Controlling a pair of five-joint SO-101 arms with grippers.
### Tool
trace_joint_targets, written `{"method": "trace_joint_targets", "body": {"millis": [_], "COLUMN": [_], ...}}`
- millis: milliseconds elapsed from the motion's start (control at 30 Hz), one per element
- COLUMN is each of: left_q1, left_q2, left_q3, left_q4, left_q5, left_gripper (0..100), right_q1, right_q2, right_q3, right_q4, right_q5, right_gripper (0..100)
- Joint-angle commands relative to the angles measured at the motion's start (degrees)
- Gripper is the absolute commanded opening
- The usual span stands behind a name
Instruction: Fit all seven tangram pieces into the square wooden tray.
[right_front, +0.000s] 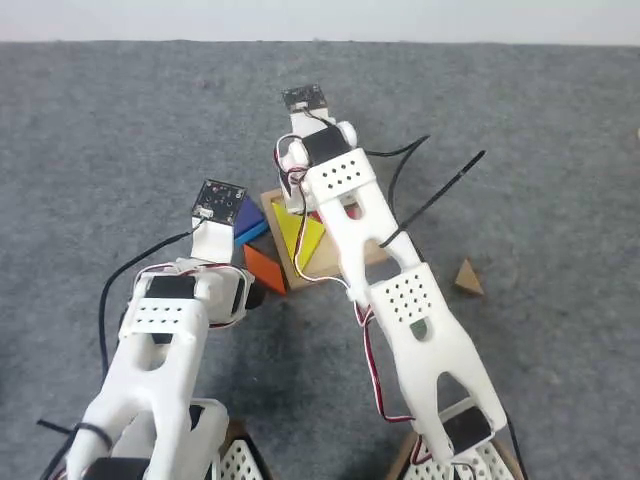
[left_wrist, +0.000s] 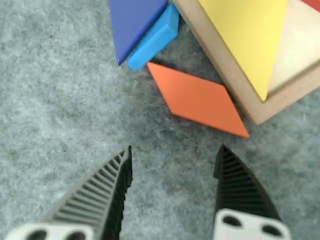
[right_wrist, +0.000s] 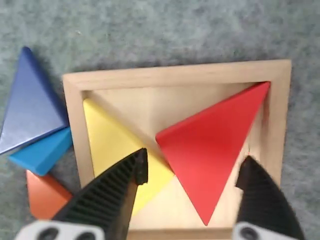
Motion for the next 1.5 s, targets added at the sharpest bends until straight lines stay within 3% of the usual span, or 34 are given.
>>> {"method": "trace_joint_targets", "body": {"millis": [0,467,667,967,1167,1467], "left_q1": [-0.09,0.26,0.26,0.35,0.26,-0.09], "left_q2": [-2.37,-2.37,-2.37,-2.37,-2.37,-2.37], "left_q3": [-0.31,-0.22,-0.22,-0.22,-0.22,-0.22], "left_q4": [-1.41,-1.41,-1.32,-1.23,-1.32,-1.41], "left_q5": [-0.53,-0.44,-0.44,-0.44,-0.35,-0.35], "left_gripper": [26,26,26,26,26,26], "right_q1": [-0.13,2.07,4.26,5.41,5.85,5.41], "right_q2": [-0.13,3.65,3.65,5.41,5.58,2.33], "right_q3": [-2.29,-1.14,-1.14,-1.41,-1.58,-8.18], "right_q4": [2.33,-1.98,-5.49,-3.65,0.75,2.68], "right_q5": [1.67,1.76,-2.29,-2.64,-2.20,0.62], "right_gripper": [31.0,31.0,31.0,30.5,12.9,6.7]}}
